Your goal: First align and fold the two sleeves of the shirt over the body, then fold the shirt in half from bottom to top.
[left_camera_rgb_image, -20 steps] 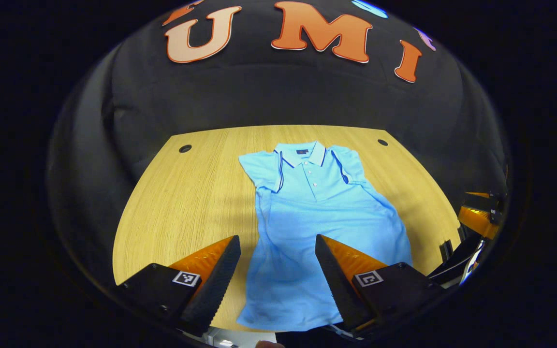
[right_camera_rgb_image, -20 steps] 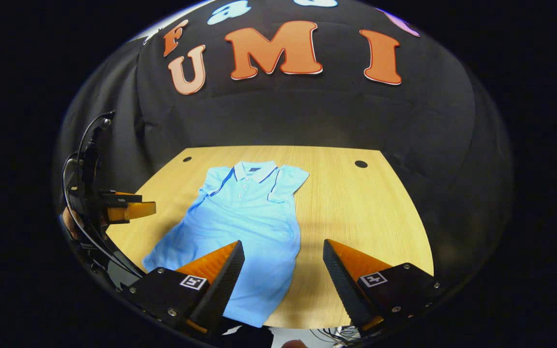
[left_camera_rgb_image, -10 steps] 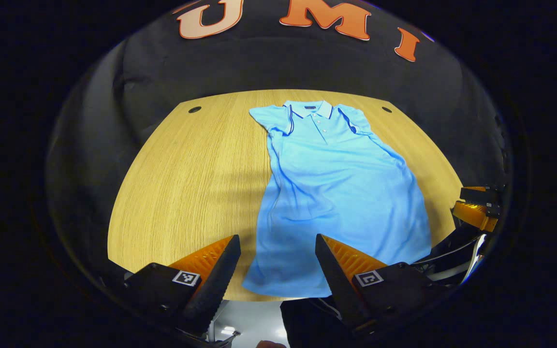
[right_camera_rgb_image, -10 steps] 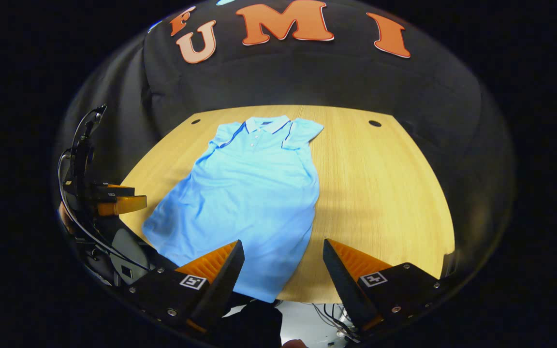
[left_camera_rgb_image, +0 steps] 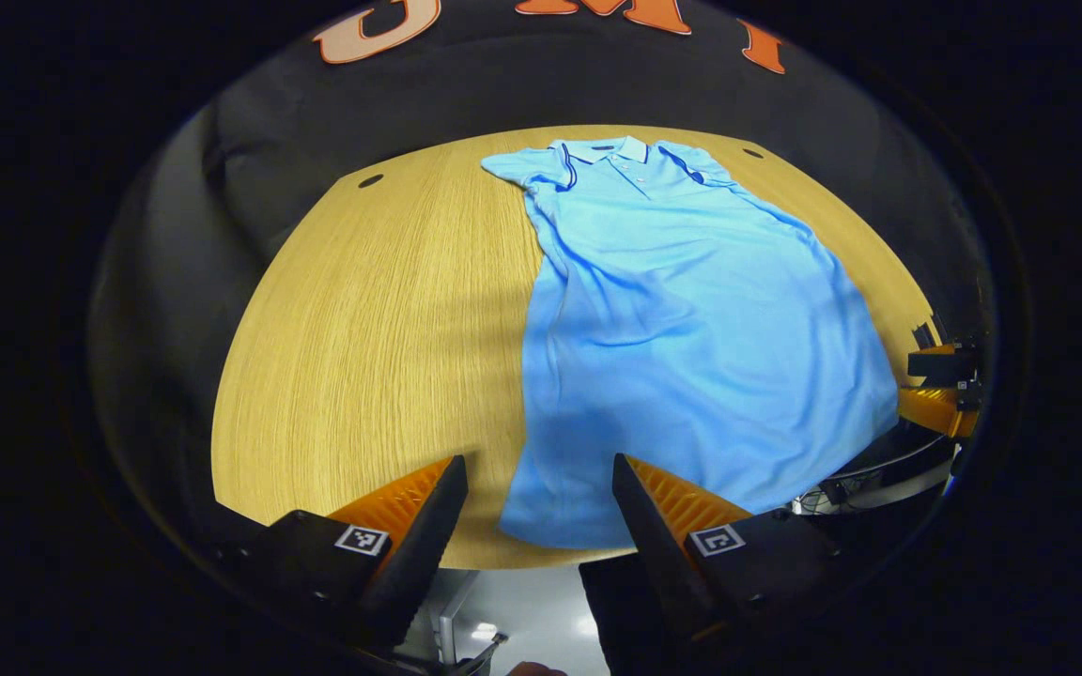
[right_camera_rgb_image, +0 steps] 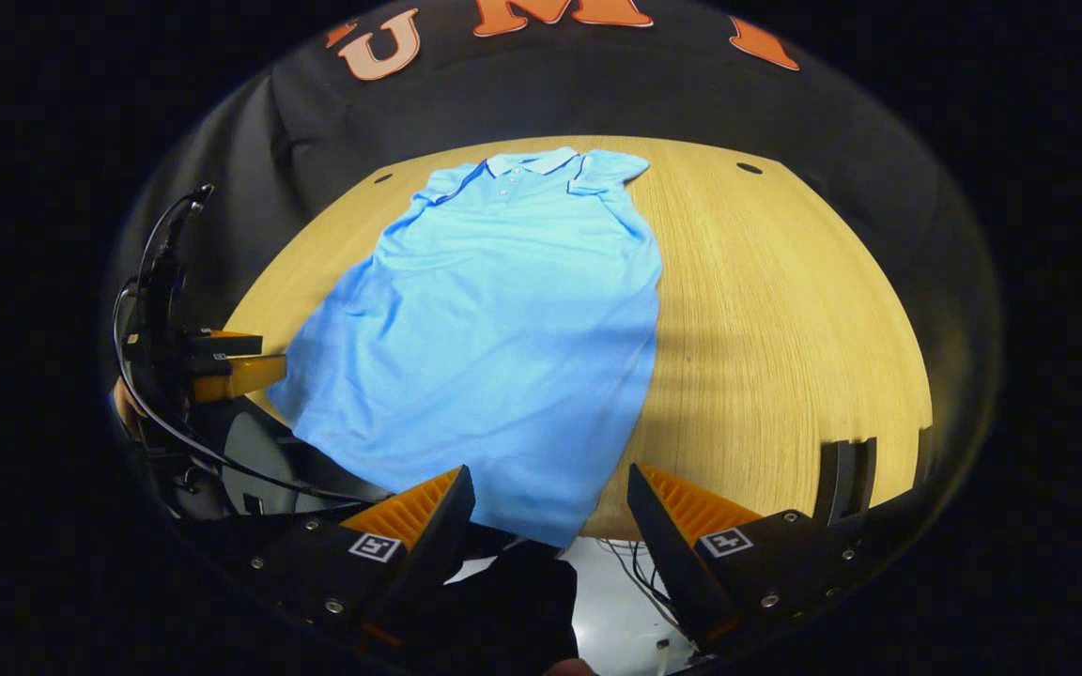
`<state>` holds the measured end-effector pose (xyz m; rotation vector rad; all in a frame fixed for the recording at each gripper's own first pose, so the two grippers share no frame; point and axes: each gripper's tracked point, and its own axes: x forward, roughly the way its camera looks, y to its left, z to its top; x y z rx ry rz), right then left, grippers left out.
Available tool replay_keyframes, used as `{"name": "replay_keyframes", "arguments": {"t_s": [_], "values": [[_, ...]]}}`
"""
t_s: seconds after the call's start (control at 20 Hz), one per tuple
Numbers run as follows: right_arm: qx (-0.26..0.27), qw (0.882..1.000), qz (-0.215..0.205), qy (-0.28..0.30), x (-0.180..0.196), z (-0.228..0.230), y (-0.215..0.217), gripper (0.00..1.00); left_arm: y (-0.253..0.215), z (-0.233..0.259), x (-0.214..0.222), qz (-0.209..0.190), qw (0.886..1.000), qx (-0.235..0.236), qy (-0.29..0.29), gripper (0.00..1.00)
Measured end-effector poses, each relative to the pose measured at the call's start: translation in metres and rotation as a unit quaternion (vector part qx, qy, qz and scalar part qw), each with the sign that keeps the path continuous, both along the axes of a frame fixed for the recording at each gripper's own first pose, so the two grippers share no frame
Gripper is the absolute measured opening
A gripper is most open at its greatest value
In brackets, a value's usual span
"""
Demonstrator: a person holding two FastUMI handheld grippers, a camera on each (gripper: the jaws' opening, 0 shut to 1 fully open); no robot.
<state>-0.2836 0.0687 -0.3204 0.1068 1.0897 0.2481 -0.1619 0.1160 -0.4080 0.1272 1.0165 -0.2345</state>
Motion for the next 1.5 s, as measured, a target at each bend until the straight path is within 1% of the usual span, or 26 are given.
{"name": "replay_keyframes", "arguments": {"t_s": [0.15,0.25,0.3,0.35,0.4,0.45,0.5,0.6,0.65,0.75,0.8,0.85,0.95,1.0,1.05,1.1,1.15,1.2,1.25,1.3,1.4,1.5], "values": [[-0.006,1.0,-0.005,0.013,-0.012,-0.011,-0.001,0.99,-0.001,-0.01,-0.003,0.007,1.0,-0.009,0.011,1.0],[-0.001,1.0,-0.013,0.022,-0.018,-0.015,0.002,1.0,-0.005,-0.016,-0.005,-0.002,1.0,-0.008,0.015,1.0],[0.0,1.0,-0.015,0.011,-0.013,-0.016,0.003,1.0,-0.005,-0.018,-0.006,-0.005,1.0,-0.007,0.015,1.0],[-0.003,1.0,-0.012,0.01,-0.014,-0.016,0.003,0.99,-0.006,-0.016,0.0,0.0,1.0,-0.017,0.0,1.0],[-0.005,1.0,-0.009,0.006,-0.011,-0.018,0.003,0.99,-0.006,-0.019,-0.003,0.007,1.0,-0.03,0.004,0.99],[-0.01,1.0,-0.01,0.0,-0.007,-0.017,0.002,0.98,-0.003,-0.019,-0.002,0.016,0.999,-0.042,-0.01,1.0],[-0.014,1.0,-0.013,-0.004,-0.004,-0.019,0.001,0.97,-0.001,-0.018,-0.003,0.019,0.999,-0.045,-0.016,1.0],[-0.02,1.0,-0.016,-0.015,0.004,-0.02,0.002,0.92,-0.006,-0.017,-0.002,0.009,0.999,-0.041,-0.03,1.0],[-0.032,0.999,-0.013,-0.022,0.009,-0.021,0.0,0.9,-0.011,-0.018,0.002,0.007,0.998,-0.042,-0.037,1.0],[-0.051,0.998,0.002,-0.034,0.017,-0.023,0.001,0.82,-0.019,-0.017,0.009,0.007,0.998,-0.045,-0.046,1.0],[-0.05,0.998,0.008,-0.037,0.02,-0.023,0.003,0.78,-0.025,-0.016,0.013,0.005,0.998,-0.044,-0.048,1.0],[-0.048,0.998,0.01,-0.037,0.023,-0.023,0.005,0.78,-0.033,-0.015,0.016,0.003,0.997,-0.05,-0.052,1.0],[-0.046,0.998,0.002,-0.04,0.029,-0.025,0.002,0.68,-0.046,-0.014,0.021,-0.004,0.998,-0.043,-0.054,0.65],[-0.043,0.998,-0.01,-0.041,0.032,-0.024,-0.001,0.53,-0.053,-0.014,0.023,-0.003,0.998,-0.043,-0.051,0.54],[-0.036,0.998,-0.025,-0.043,0.035,-0.025,-0.003,0.39,-0.058,-0.014,0.023,0.0,0.998,-0.043,-0.046,0.39],[-0.027,0.998,-0.04,-0.043,0.038,-0.027,-0.005,0.31,-0.06,-0.015,0.022,0.005,0.998,-0.039,-0.043,0.2],[-0.014,0.997,-0.054,-0.043,0.041,-0.026,-0.003,0.25,-0.064,-0.013,0.022,0.005,0.998,-0.042,-0.042,0.12],[-0.001,0.997,-0.061,-0.04,0.044,-0.028,-0.001,0.16,-0.07,-0.013,0.022,0.004,0.998,-0.05,-0.036,0.12],[0.009,0.997,-0.067,-0.032,0.044,-0.027,-0.002,0.13,-0.072,-0.012,0.021,0.008,0.998,-0.055,-0.03,0.12],[0.021,0.997,-0.071,-0.018,0.045,-0.027,0.0,0.09,-0.075,-0.012,0.018,0.011,0.998,-0.066,-0.021,0.12],[0.056,0.995,-0.086,0.004,0.046,-0.026,0.006,0.05,-0.082,-0.009,0.013,0.014,0.997,-0.082,-0.01,0.12],[0.122,0.986,-0.112,0.033,0.044,-0.023,0.019,0.04,-0.084,-0.004,0.012,0.011,0.997,-0.081,-0.016,0.12]]}}
